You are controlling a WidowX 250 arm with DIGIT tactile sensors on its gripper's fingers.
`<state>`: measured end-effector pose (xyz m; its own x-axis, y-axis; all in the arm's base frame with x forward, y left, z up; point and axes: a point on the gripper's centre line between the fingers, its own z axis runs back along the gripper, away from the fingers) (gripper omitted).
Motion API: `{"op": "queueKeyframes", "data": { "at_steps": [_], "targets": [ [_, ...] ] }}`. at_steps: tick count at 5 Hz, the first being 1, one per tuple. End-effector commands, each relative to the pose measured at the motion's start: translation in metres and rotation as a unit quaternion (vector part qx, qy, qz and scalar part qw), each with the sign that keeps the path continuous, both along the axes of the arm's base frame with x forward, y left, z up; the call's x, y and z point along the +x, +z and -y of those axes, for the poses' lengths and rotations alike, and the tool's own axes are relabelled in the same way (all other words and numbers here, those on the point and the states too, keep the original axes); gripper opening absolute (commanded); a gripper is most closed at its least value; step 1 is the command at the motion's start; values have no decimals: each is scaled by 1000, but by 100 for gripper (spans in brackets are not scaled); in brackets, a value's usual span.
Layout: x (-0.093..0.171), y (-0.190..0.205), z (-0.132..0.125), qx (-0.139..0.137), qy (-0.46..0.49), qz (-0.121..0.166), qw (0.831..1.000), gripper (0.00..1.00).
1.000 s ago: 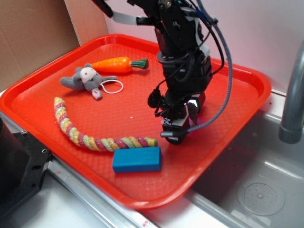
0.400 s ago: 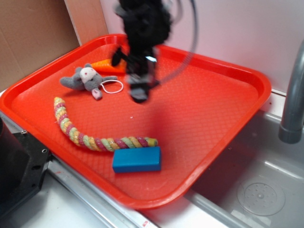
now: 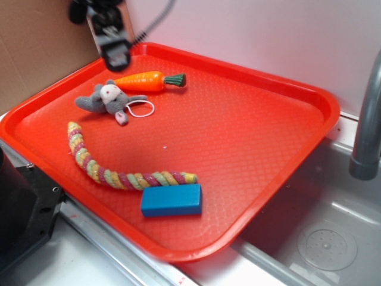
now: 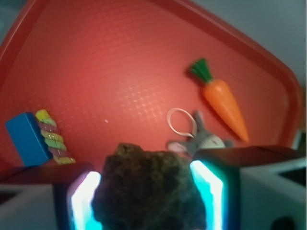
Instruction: Grab the rock.
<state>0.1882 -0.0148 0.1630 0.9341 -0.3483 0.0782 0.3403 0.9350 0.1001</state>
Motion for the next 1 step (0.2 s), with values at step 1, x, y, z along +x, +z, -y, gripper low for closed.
{"op": "queueKeyframes", "data": {
  "at_steps": [1],
  "targets": [
    [-39,30,-28,-9,93,26,995,0]
  ]
}}
